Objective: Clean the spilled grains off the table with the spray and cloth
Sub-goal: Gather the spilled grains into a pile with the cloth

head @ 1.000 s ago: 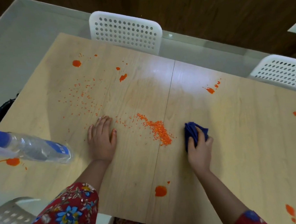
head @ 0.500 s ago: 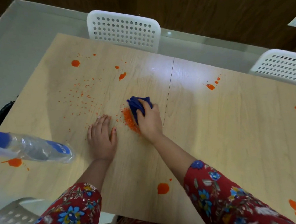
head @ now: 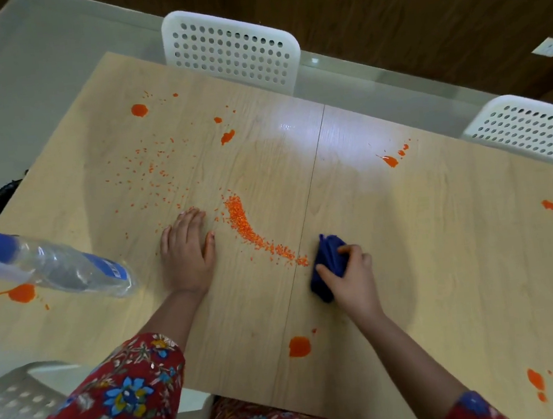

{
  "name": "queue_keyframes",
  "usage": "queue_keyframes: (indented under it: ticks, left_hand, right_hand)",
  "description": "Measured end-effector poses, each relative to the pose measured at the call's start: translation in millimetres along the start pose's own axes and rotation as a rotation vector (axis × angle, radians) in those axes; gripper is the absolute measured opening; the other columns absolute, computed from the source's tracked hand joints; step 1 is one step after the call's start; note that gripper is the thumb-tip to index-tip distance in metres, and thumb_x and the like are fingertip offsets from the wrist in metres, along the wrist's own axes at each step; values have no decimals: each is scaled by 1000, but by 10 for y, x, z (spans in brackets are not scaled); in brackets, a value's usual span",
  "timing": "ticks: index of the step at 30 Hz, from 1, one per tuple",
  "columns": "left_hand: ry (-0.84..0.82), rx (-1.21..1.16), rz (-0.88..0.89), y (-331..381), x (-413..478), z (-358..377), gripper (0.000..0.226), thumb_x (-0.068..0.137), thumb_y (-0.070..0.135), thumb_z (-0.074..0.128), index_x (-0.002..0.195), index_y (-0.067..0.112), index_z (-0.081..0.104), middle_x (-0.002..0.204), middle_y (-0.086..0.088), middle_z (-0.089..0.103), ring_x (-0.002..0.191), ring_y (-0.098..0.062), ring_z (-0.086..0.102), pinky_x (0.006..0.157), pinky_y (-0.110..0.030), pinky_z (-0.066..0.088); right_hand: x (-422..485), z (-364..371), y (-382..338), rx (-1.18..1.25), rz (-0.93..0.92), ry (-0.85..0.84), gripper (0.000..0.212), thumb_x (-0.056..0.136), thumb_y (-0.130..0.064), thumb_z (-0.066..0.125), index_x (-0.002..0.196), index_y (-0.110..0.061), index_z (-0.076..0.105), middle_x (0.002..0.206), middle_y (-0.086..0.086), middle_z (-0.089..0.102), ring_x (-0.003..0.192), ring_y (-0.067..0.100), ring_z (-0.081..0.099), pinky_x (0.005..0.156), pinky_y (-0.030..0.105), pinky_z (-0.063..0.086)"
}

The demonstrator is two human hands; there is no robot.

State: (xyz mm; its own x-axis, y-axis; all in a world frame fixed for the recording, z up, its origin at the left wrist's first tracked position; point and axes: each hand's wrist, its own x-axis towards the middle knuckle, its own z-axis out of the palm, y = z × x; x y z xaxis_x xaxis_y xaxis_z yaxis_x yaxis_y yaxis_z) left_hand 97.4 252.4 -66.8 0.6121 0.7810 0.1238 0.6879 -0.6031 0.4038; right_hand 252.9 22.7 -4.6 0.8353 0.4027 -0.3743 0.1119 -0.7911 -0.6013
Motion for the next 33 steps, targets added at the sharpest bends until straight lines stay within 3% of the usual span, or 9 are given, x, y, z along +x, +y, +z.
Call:
queue_keyframes:
  ticks: [3, 9, 13, 17, 24, 27, 31, 33]
  left_hand:
    - [17, -16, -8, 5, 3, -4, 52, 95, 37, 34, 134, 10, 53, 138, -7, 54, 132, -25, 45, 113, -42, 23]
    - [23, -21, -24, 28, 1, -24, 51, 95, 35, 32, 133, 8, 55, 137, -8, 56, 130, -26, 47, 111, -44, 27]
    - [19, -33, -25, 19, 1, -31, 51, 96, 35, 32, 134, 10, 53, 138, -8, 55, 131, -25, 46, 112, -44, 26]
    - [19, -42, -17, 2, 7, -20, 51, 95, 34, 32, 134, 10, 53, 138, -8, 54, 130, -25, 46, 113, -44, 25]
    - [61, -65, -54, -21, -8, -10, 48, 96, 35, 35, 133, 10, 55, 137, -6, 55, 131, -23, 45, 112, -43, 27]
    - [53, -60, -64, -15, 2, 9, 50, 95, 35, 34, 134, 11, 54, 137, -6, 55, 132, -22, 43, 113, -42, 25]
    - [64, -55, -62, -9, 28, 29, 49, 94, 35, 36, 132, 11, 56, 136, -6, 56, 130, -22, 45, 112, -37, 20]
    - [65, -61, -59, -15, 17, 36, 49, 93, 35, 37, 131, 12, 57, 135, -5, 57, 130, -22, 46, 112, -38, 21]
  right_hand:
    - [-19, 402, -430, 15, -58, -10, 55, 85, -38, 71, 127, -14, 43, 126, 4, 40, 104, 21, 56, 88, 24, 42]
    - [161, 916, -1126, 74, -152, -79, 52, 86, -38, 69, 125, -15, 45, 124, 5, 42, 103, 23, 58, 87, 29, 47]
    - [206, 554, -876, 86, -186, -2, 46, 88, -38, 67, 124, -18, 47, 122, 2, 44, 100, 16, 55, 87, 28, 48]
    - [97, 354, -473, 13, -112, -28, 46, 88, -39, 68, 122, -19, 43, 124, 2, 42, 100, 18, 56, 87, 32, 52]
    - [259, 825, -986, 45, -231, -98, 45, 87, -37, 68, 122, -18, 47, 123, 3, 45, 104, 19, 56, 86, 27, 46]
    - [539, 665, -1021, 89, -262, 7, 41, 87, -32, 68, 122, -18, 53, 124, 6, 49, 106, 23, 56, 85, 25, 40]
    - [941, 419, -850, -37, -174, 123, 41, 93, -32, 56, 132, -20, 46, 133, 7, 40, 94, 33, 61, 77, 36, 49]
    - [1010, 501, -896, -95, -196, 143, 42, 94, -32, 53, 133, -20, 43, 133, 7, 36, 89, 32, 60, 71, 33, 46]
